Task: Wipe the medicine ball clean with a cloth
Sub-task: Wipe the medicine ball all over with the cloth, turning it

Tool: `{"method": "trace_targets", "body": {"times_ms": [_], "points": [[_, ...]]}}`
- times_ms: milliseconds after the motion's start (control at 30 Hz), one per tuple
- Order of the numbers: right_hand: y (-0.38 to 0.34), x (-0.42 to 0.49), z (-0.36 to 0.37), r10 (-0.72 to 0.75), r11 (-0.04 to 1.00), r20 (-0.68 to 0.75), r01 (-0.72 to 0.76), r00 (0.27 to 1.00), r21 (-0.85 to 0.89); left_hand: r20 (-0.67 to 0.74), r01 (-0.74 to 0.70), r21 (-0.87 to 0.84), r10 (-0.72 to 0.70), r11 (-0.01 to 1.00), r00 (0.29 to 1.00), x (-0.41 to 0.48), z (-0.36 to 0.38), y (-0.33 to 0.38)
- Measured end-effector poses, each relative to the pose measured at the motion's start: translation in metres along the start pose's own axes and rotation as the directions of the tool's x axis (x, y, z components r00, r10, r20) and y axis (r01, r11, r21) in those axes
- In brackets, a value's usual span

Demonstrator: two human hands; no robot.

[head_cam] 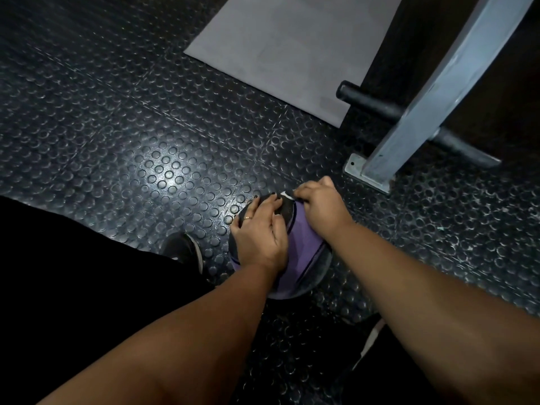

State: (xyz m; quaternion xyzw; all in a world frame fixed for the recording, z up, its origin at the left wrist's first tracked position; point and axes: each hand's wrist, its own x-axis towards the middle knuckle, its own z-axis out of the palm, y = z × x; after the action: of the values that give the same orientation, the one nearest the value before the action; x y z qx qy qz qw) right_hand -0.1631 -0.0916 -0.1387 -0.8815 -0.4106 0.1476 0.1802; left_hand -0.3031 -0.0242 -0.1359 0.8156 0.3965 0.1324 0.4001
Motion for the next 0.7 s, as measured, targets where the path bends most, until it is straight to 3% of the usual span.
{"method": "trace_targets", "body": {"times_ms": [100,333,500,600,700], "points": [[-0.008,0.009,0.001,0.051,0.998,0.067,-0.053,0.996,0.02,-0.031,0.07,-0.043,-0.071,0.997,0.997,0.002,-0.001,-0.004],[-0.05,-0.066,0.003,0.088,0.978,-0.208,-0.045,0.974,0.203,0.042,0.131,0.006,-0.131,0.991,0.99,0.014,-0.007,0.0],[-0.057,-0.096,0.015,-0.035,0.981,-0.197,0.071,0.98,0.179,0.082,0.128,-0.002,-0.128,0.992,0.988,0.02,-0.016,-0.004],[-0.048,-0.077,0.016,0.1,0.976,-0.247,-0.046,0.964,0.215,0.048,0.069,-0.021,-0.068,0.997,0.997,0.01,-0.018,-0.01],[-0.03,-0.054,0.012,0.201,0.952,-0.171,-0.152,0.964,0.265,-0.006,0.036,-0.094,-0.037,0.995,0.999,0.001,-0.021,-0.023]]}}
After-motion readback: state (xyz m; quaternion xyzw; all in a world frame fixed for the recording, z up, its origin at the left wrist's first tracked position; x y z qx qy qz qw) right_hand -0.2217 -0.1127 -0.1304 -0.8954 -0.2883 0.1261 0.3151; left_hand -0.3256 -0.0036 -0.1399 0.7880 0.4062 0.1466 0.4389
